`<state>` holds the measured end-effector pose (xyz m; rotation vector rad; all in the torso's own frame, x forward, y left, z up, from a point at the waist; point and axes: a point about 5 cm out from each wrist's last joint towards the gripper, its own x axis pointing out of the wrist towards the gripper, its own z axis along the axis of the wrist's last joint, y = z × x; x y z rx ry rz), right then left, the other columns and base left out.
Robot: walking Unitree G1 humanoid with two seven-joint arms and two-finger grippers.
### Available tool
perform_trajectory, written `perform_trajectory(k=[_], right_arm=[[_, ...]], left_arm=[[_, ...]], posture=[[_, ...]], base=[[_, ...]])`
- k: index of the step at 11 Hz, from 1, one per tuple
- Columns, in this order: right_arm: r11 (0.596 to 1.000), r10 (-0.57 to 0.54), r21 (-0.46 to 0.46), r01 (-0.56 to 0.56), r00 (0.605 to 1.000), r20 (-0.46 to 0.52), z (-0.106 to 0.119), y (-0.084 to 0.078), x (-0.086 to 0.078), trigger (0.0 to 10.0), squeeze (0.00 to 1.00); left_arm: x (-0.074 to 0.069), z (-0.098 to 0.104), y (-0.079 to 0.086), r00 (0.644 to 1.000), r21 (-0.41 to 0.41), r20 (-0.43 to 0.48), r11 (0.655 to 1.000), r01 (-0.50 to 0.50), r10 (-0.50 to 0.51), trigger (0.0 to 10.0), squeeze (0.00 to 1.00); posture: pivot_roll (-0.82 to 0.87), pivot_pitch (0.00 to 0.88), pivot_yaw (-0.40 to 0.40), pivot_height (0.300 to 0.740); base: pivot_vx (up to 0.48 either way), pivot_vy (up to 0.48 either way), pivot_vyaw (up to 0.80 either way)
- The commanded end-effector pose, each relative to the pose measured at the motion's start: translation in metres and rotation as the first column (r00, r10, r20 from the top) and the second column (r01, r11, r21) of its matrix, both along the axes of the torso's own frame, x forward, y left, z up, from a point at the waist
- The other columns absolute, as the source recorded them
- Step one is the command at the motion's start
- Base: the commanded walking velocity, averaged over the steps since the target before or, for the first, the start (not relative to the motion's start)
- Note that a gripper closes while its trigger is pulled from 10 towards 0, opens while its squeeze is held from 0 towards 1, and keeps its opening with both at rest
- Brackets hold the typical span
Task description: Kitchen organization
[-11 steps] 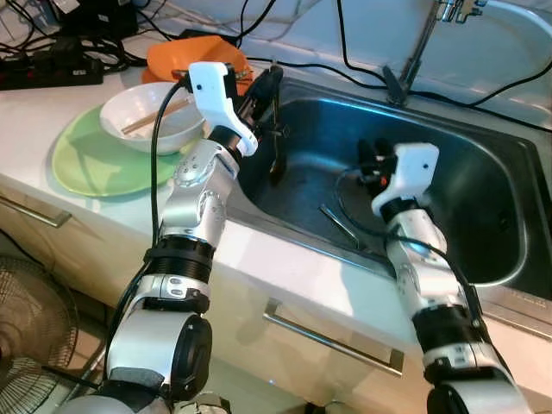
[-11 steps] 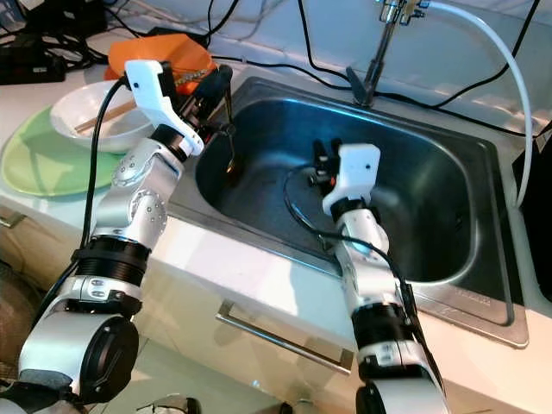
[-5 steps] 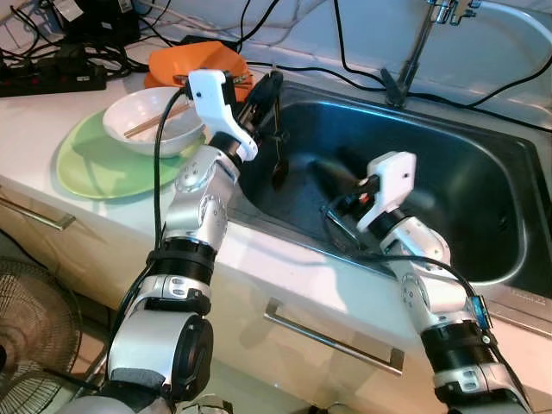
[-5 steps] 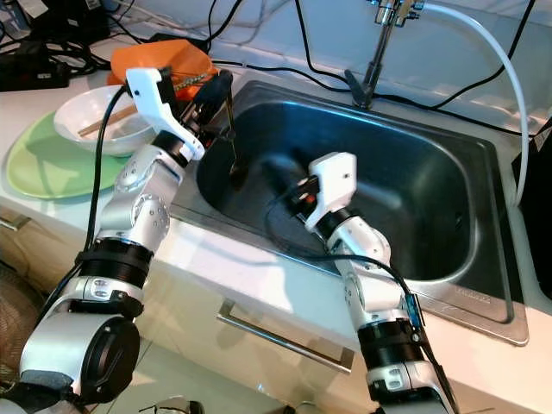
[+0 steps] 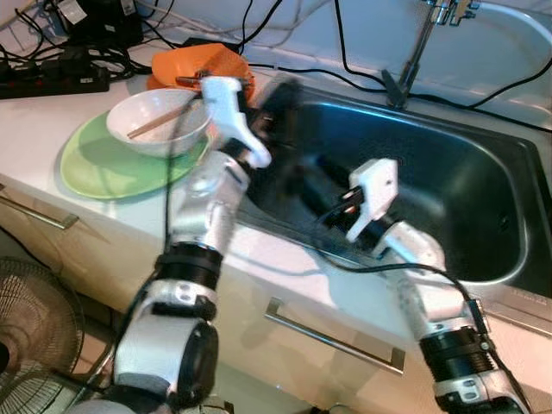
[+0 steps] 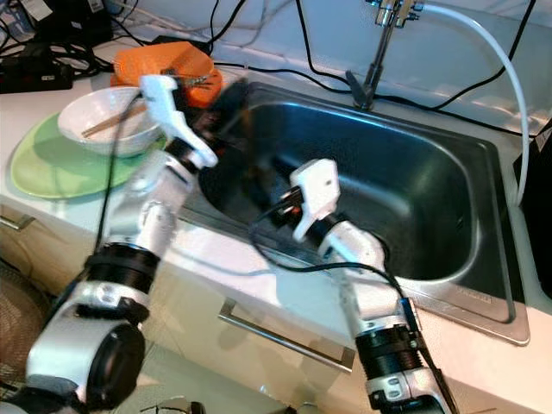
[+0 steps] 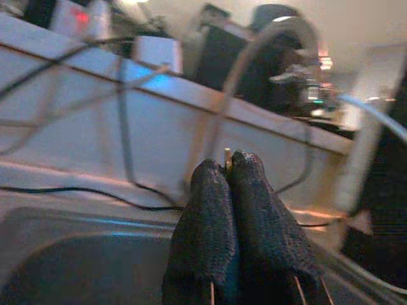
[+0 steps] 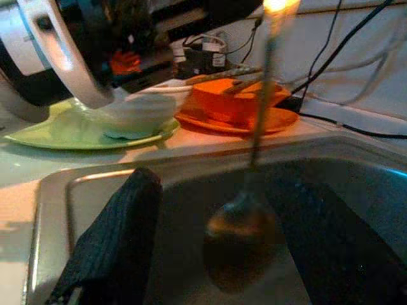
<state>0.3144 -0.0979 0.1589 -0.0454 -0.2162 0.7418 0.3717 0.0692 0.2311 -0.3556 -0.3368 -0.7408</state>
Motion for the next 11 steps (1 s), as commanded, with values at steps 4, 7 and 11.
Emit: perform_trajectory(k=[4,7,11], right_arm=[[1.0,-0.009,-0.017,0.009,1.0,-0.004,-0.001,0.006,0.0,10.0,0.0],[0.994,-0.112,-0.004,0.112,0.994,0.012,0.0,0.004,0.008,10.0,0.0],[0.981,-0.188,0.049,0.187,0.982,0.023,0.007,-0.005,0.014,10.0,0.0]], left_arm=[[-0.007,0.008,-0.015,0.994,-0.002,0.03,0.994,0.107,-0.106,10.0,0.0],[-0.011,0.008,-0.019,0.989,0.009,0.029,0.99,0.143,-0.143,10.0,0.0],[-0.012,0.003,-0.022,0.989,0.035,0.013,0.989,0.147,-0.147,10.0,0.0]], posture=[[0.03,0.046,-0.002,0.74],[0.03,0.054,-0.002,0.74],[0.03,0.058,-0.004,0.74]], base=[[0.0,0.0,0.0],[0.0,0.0,0.0],[0.0,0.0,0.0]])
